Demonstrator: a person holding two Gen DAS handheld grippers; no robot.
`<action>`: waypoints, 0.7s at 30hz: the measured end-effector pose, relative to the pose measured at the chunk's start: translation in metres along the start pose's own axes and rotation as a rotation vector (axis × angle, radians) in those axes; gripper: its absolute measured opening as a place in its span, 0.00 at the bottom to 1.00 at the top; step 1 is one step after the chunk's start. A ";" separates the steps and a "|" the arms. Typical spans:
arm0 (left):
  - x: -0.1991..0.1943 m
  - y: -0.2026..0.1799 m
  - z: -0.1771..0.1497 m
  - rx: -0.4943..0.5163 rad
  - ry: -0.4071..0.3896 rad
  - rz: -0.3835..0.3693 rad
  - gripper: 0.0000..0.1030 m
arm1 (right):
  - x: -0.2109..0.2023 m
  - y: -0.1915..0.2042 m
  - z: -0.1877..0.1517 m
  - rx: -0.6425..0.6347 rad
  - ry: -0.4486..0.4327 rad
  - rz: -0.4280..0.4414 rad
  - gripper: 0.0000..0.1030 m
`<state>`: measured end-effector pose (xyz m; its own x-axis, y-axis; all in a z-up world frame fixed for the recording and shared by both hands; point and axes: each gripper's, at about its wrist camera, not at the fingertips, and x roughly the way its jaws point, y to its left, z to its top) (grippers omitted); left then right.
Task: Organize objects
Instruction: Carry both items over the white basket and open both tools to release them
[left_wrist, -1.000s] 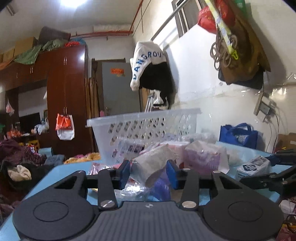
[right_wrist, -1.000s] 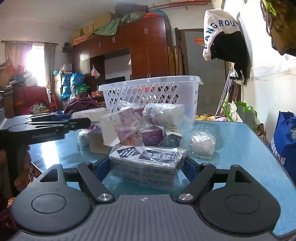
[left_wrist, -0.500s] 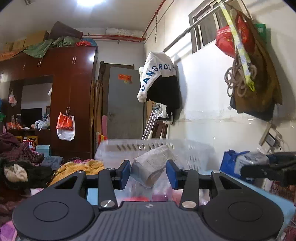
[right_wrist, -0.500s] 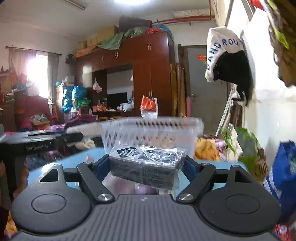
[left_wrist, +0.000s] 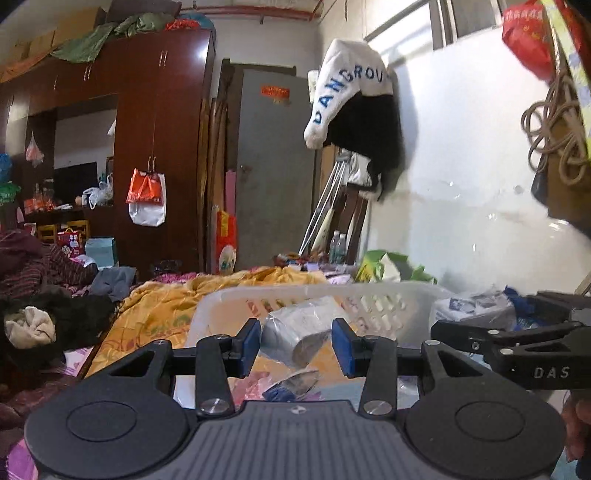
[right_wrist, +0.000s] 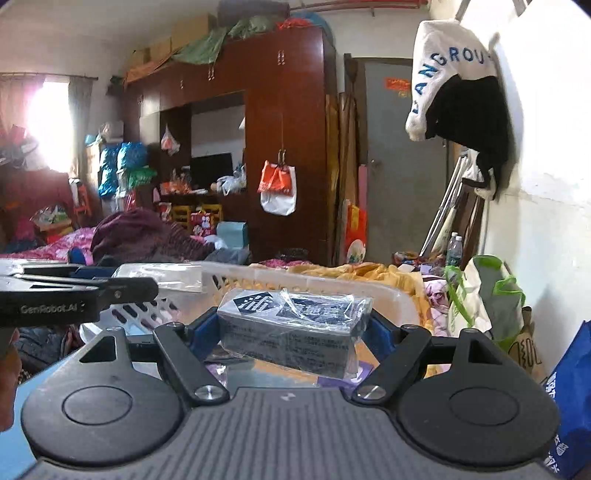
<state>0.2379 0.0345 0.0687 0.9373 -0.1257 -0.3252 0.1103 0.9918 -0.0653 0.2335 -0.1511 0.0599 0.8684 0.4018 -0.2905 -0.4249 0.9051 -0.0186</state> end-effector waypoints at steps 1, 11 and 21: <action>0.001 0.000 -0.002 0.005 0.000 0.002 0.47 | -0.001 0.001 -0.002 -0.007 0.002 -0.001 0.84; -0.088 0.013 -0.053 0.001 -0.077 -0.044 0.89 | -0.089 0.003 -0.048 0.156 -0.008 0.080 1.00; -0.135 0.002 -0.147 0.076 -0.032 -0.027 0.89 | -0.137 0.055 -0.136 0.053 -0.012 0.130 0.86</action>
<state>0.0633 0.0500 -0.0259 0.9436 -0.1530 -0.2936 0.1594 0.9872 -0.0019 0.0565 -0.1754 -0.0311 0.8098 0.5177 -0.2762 -0.5205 0.8511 0.0693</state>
